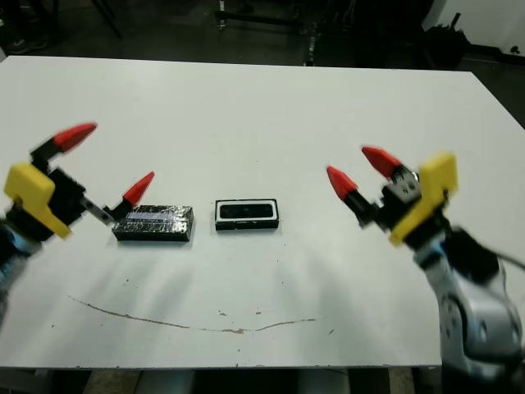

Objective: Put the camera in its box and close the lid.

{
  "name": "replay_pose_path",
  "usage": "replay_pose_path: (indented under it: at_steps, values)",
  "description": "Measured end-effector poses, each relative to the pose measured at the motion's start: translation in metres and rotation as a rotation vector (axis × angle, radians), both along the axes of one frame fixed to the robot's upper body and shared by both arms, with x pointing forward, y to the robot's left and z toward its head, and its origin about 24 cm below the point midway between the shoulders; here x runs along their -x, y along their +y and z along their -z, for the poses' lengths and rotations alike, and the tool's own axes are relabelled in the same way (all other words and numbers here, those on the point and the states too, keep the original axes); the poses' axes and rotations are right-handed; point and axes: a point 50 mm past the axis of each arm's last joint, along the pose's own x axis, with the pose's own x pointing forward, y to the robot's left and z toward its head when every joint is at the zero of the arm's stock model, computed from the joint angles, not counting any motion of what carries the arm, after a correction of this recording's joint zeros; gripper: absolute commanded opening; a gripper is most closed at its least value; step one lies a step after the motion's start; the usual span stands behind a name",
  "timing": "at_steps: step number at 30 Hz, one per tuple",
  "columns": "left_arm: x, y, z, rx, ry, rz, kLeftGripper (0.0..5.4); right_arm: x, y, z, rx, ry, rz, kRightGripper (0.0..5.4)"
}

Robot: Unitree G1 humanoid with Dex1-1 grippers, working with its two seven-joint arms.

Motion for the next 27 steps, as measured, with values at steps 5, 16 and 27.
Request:
replay_pose_path:
  at_steps: [5, 16, 27]
  values:
    - [-0.028, 0.008, 0.004, -0.080, 0.216, 0.175, 5.40, 0.017, -0.002, 0.008, -0.020, 0.028, 0.030, 2.01]
    - [-0.055, 0.010, 0.039, -0.105, 0.651, 0.500, 5.40, 0.023, -0.005, 0.011, -0.019, 0.028, 0.102, 0.47]
    - [-0.053, 0.000, 0.053, -0.183, 0.727, 0.592, 5.40, 0.022, -0.004, 0.010, -0.015, 0.022, 0.110, 0.00]
